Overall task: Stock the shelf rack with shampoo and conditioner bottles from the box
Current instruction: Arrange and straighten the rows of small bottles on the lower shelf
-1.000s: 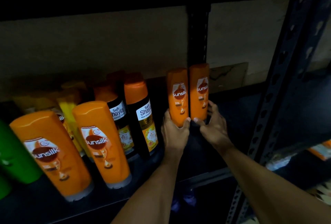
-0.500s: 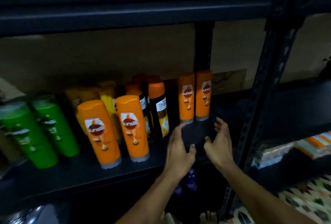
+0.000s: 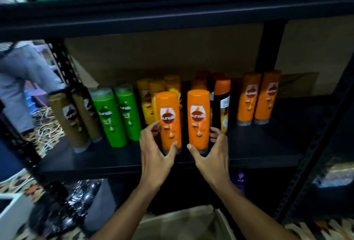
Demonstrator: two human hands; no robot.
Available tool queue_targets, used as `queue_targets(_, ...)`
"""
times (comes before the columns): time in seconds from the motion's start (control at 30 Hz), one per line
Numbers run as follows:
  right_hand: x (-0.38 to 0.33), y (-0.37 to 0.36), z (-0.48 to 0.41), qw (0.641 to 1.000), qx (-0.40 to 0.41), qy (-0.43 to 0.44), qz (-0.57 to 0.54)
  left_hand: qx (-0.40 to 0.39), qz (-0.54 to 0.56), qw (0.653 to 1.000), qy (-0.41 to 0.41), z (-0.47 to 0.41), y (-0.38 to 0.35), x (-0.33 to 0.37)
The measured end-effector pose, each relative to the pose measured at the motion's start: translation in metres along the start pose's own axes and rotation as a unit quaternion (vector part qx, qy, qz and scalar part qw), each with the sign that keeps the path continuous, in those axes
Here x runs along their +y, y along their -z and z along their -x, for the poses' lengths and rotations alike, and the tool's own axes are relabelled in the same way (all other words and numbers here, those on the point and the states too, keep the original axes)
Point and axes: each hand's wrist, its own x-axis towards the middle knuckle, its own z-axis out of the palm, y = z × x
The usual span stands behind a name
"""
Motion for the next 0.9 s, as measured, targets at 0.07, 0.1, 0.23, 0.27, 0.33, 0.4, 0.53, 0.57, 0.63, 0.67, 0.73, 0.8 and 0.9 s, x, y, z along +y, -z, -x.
queue_targets(0.07,-0.002,-0.010,-0.004,1.000,0.009,-0.027,0.007,-0.036,0.019,0.998,0.048,-0.005,-0.001,-0.015)
queue_targets(0.1,-0.002,-0.017,-0.006,0.999,0.015,-0.040,0.015,-0.056,0.031,0.996,0.068,-0.008,-0.001,-0.023)
queue_targets(0.23,0.002,-0.037,-0.016,0.995,0.047,-0.067,0.052,-0.143,0.077,0.981,0.107,-0.017,-0.006,-0.046)
queue_targets(0.27,0.003,-0.041,-0.018,0.994,0.056,-0.069,0.060,-0.155,0.080,0.978,0.111,-0.018,-0.007,-0.050)
queue_targets(0.33,0.004,-0.043,-0.019,0.992,0.075,-0.067,0.071,-0.166,0.087,0.976,0.114,-0.019,-0.008,-0.053)
queue_targets(0.4,0.005,-0.043,-0.019,0.991,0.082,-0.065,0.080,-0.177,0.087,0.974,0.110,-0.019,-0.008,-0.056)
queue_targets(0.53,0.008,-0.028,-0.013,0.993,0.070,-0.055,0.081,-0.191,0.053,0.975,0.096,-0.016,-0.010,-0.053)
queue_targets(0.57,0.010,-0.019,-0.012,0.993,0.070,-0.056,0.082,-0.194,0.047,0.976,0.091,-0.015,-0.013,-0.049)
queue_targets(0.63,0.015,-0.002,-0.013,0.992,0.071,-0.062,0.088,-0.193,0.038,0.977,0.085,-0.013,-0.018,-0.045)
queue_targets(0.67,0.019,0.011,-0.015,0.991,0.074,-0.068,0.091,-0.195,0.035,0.977,0.080,-0.012,-0.025,-0.040)
queue_targets(0.73,0.028,0.032,-0.019,0.988,0.079,-0.080,0.101,-0.199,0.035,0.977,0.072,-0.009,-0.036,-0.034)
queue_targets(0.8,0.041,0.056,-0.025,0.985,0.095,-0.087,0.115,-0.217,0.042,0.973,0.061,-0.007,-0.051,-0.022)
queue_targets(0.9,0.061,0.089,-0.041,0.979,0.117,-0.107,0.132,-0.248,0.049,0.967,0.044,-0.005,-0.081,-0.004)
